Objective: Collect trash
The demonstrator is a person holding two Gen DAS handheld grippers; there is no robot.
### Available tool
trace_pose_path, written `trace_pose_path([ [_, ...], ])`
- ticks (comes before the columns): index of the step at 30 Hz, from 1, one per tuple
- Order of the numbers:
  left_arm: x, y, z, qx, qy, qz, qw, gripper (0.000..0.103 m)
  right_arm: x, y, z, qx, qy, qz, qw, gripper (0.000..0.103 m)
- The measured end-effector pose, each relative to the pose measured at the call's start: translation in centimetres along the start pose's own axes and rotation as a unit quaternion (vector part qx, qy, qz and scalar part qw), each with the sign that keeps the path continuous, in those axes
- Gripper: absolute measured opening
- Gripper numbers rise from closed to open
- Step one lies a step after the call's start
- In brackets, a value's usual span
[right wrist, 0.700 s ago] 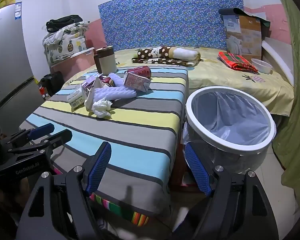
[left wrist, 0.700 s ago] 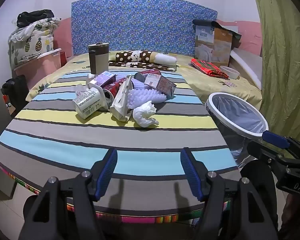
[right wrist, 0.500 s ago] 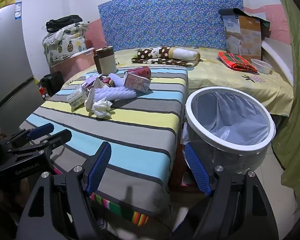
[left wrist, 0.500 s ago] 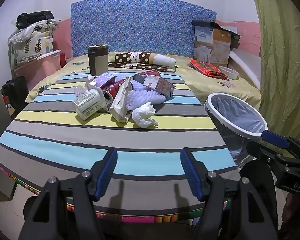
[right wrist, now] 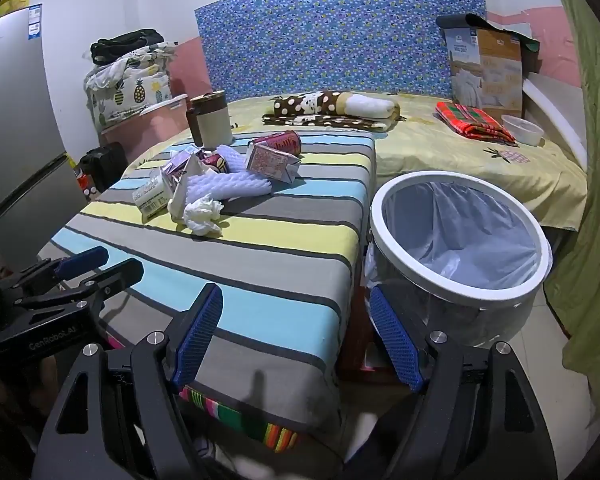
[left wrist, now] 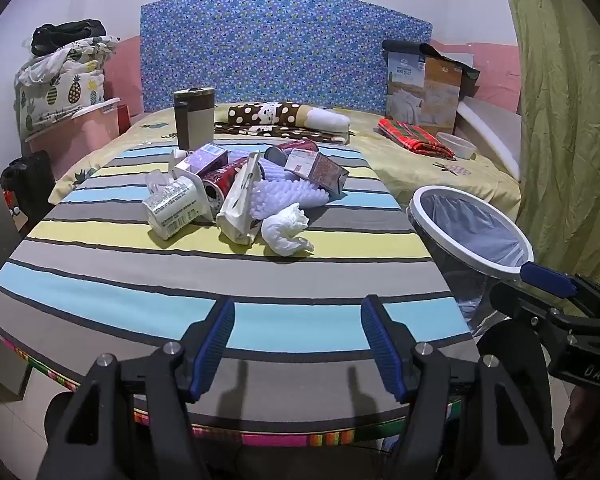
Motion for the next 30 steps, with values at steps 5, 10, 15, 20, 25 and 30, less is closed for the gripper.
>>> trace_pose_path([
  [5, 0.10, 0.35, 0.09, -0.002, 0.000, -0.002, 1.0000, 0.067, 0.18, -0.20, -0.03, 0.000, -0.002, -0.002, 1.000, 0.077],
  [10, 0.10, 0.32, 0.12, -0.001, -0.001, -0.002, 1.0000, 0.068, -0.13, 0.24, -0.04, 0.000, -0.004, -0.003, 1.000, 0.077],
  [15, 0.11, 0.30, 0.13, -0.001, -0.001, -0.003, 1.0000, 0.067, -0.21, 0.25, -0.08, 0.002, -0.005, -0.004, 1.000, 0.077],
  [20, 0.10, 0.29, 0.12, -0.001, -0.001, -0.002, 1.0000, 0.068, -0.19, 0.19, -0.08, 0.002, -0.005, -0.004, 1.000, 0.077],
  [25, 0.10, 0.30, 0.10, 0.000, -0.001, -0.003, 1.0000, 0.067, -0.20, 0.20, -0.09, 0.002, -0.005, -0.004, 1.000, 0.077],
  [30, 0.10, 0.30, 0.10, 0.000, -0.001, -0.002, 1.0000, 0.068, -0.19, 0.19, -0.08, 0.002, -0.005, -0.004, 1.000, 0.077],
])
Point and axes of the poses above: each gripper's, at about its wrist camera, not at the fingertips, and y roughly the way its jaws point, x to its right, z to its top, the point moved 9 cm from there along y, roughly the way its jaws point, and after that the axes turned 11 degrees about z, right-handed, at the moved point
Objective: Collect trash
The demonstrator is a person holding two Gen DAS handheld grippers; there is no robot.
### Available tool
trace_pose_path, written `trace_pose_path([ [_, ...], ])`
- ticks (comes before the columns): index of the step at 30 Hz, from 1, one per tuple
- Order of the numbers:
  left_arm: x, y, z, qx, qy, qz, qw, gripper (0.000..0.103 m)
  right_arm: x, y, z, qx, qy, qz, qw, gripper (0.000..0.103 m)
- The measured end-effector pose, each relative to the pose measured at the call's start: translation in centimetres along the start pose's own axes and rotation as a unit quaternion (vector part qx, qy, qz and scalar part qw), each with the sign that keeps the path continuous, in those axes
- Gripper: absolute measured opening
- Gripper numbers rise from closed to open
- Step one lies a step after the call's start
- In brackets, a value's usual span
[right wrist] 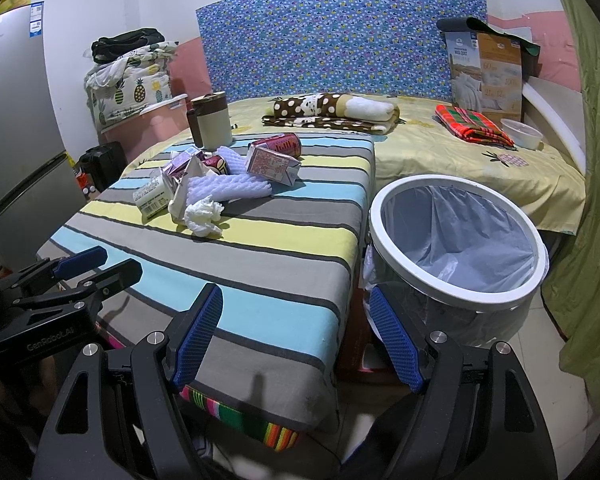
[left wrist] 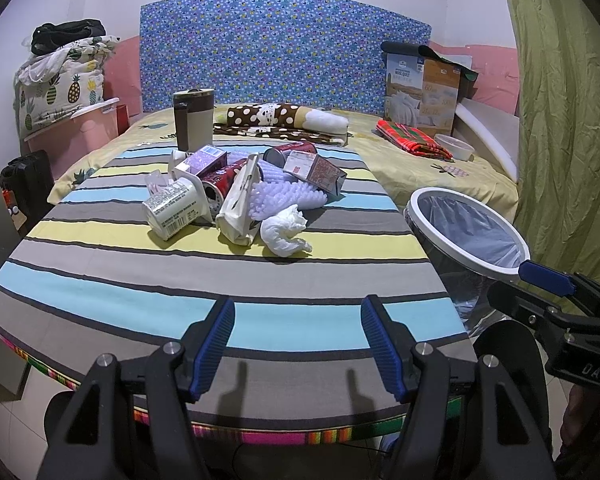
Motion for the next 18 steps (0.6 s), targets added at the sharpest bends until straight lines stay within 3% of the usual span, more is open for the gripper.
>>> trace_pose_path([
  [18, 0.07, 0.04, 0.02, -0.001, -0.001, -0.001, 1.0000, 0.067, 0.00, 0.09, -0.14, -0.002, 0.002, 0.001, 1.000, 0.077],
])
Point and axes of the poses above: each gripper's, at about its wrist camera, not at the fingertips, and y roughly the way its jaws point, x to its right, z to its top, the point moved 9 cm from there along y, roughly the way its jaws point, and after that the axes turned 11 degrees about z, right-handed, at the moved point
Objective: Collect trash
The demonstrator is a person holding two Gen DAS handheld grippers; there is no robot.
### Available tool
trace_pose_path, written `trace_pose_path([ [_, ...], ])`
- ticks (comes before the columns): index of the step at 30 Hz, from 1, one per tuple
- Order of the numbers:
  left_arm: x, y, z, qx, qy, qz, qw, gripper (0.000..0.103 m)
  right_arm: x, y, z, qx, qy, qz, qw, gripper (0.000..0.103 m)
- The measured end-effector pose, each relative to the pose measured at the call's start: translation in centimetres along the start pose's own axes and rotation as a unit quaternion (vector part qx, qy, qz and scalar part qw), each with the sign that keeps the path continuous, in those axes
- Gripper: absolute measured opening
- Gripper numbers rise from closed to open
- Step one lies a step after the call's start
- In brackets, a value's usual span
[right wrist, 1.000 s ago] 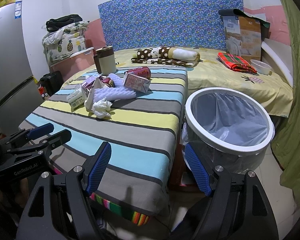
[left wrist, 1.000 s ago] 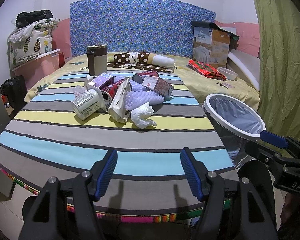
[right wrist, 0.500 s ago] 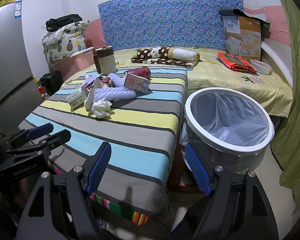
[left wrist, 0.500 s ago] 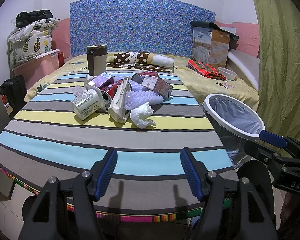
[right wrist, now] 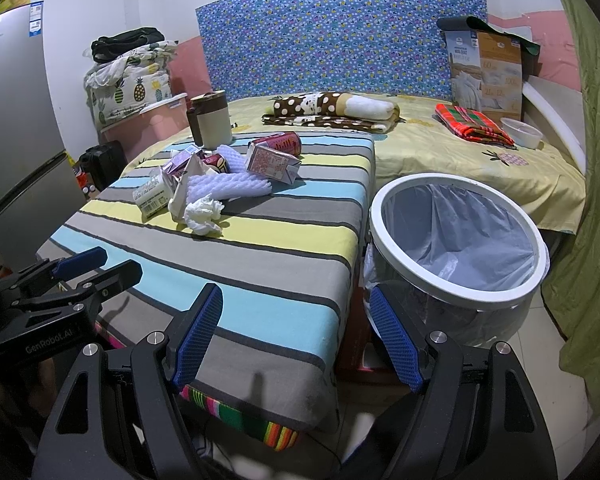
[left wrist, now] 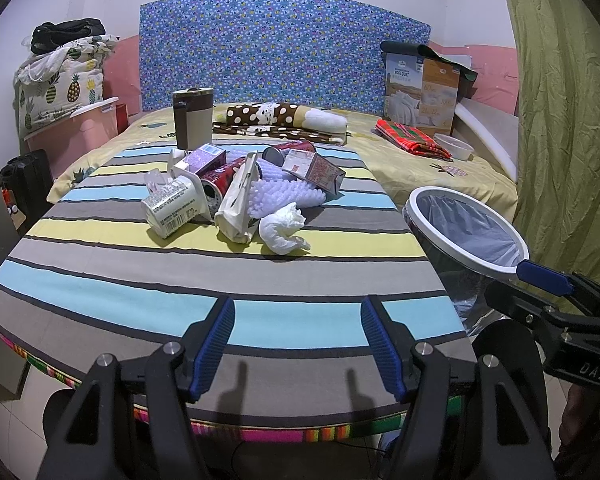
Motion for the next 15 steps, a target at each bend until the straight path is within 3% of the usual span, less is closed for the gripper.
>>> trace_pose_path([
  [15, 0.34, 0.05, -0.03, -0.004, 0.000, -0.009, 1.0000, 0.067, 0.03, 0.01, 0.02, 0.000, -0.001, 0.000, 1.000, 0.077],
])
Point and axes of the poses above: each gripper's, at about its wrist camera, not at the fingertips, and y roughly the way its jaws point, x to its right, z to its top, the point moved 9 cm from there along y, roughly the way its jaws point, and after that the axes turned 11 degrees about z, right-handed, at the moved point
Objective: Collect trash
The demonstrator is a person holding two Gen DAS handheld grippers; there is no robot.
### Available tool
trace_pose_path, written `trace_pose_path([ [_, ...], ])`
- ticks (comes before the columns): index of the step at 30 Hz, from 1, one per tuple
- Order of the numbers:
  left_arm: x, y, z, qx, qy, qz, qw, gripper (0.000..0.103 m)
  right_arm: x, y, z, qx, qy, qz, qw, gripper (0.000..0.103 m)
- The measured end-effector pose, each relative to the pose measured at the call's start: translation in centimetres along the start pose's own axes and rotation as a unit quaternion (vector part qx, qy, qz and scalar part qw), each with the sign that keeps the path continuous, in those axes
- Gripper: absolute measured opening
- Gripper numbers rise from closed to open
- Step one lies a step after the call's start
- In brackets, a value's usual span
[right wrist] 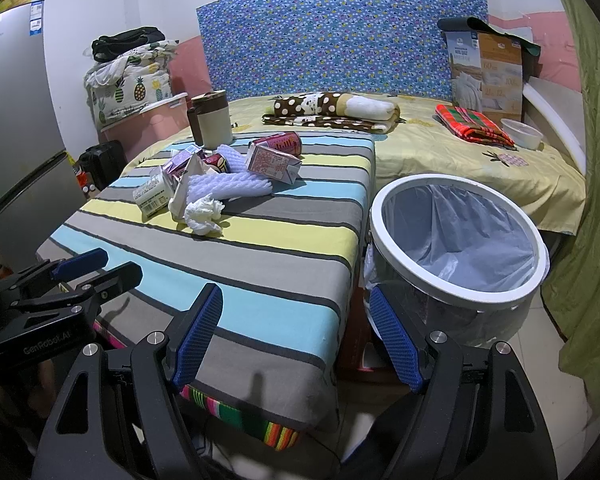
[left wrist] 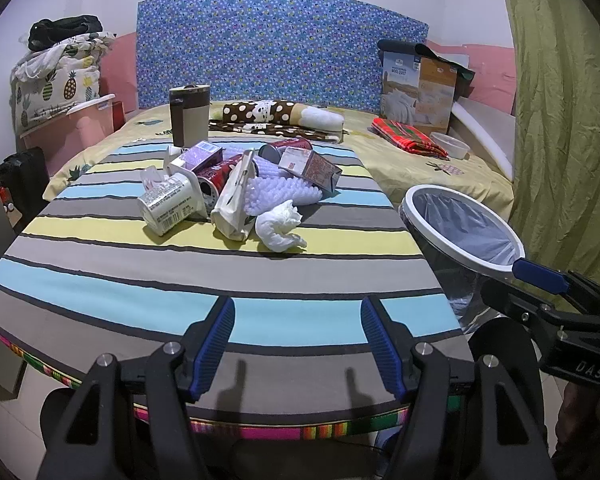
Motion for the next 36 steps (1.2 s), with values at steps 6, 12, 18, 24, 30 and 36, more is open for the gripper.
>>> trace_pose_path([
  [6, -0.3, 0.4, 0.1, -0.003, 0.000, 0.002, 1.0000, 0.067, -0.1, 0.4, -0.1, -0.003, -0.001, 0.004, 1.000, 0.077],
  [12, -0.6, 1.3, 0.2, -0.008, -0.001, 0.007, 0.9999, 0.068, -0.5, 1.1, 0.5, -0.003, -0.007, 0.014, 1.000, 0.077],
  [18, -1.5, 3.0, 0.7, -0.013, -0.005, 0.016, 0.9998, 0.068, -0.7, 2.4, 1.1, -0.014, -0.011, 0.026, 1.000, 0.077],
  [24, -2.4, 5.3, 2.4, -0.013, -0.007, 0.024, 0.9996, 0.068, -0.5, 3.6, 1.8, -0.023, -0.010, 0.033, 0.999, 0.077],
  [30, -3.9, 7.9, 4.1, -0.014, -0.019, 0.035, 0.9991, 0.067, -0.2, 5.0, 3.0, -0.029, -0.007, 0.039, 0.999, 0.077],
  [36, -4.8, 10.1, 5.5, -0.013, -0.018, 0.046, 0.9987, 0.065, 0.3, 5.9, 3.6, -0.033, -0.006, 0.038, 0.999, 0.077],
])
Point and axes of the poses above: each gripper's, at about its wrist camera, not at the fingertips, and y roughly the way its jaws point, x to its right, z to its top, the point moved 9 cm from there along y, roughly the way its jaws point, and after that the axes turned 11 degrees about z, right-handed, at the moved point
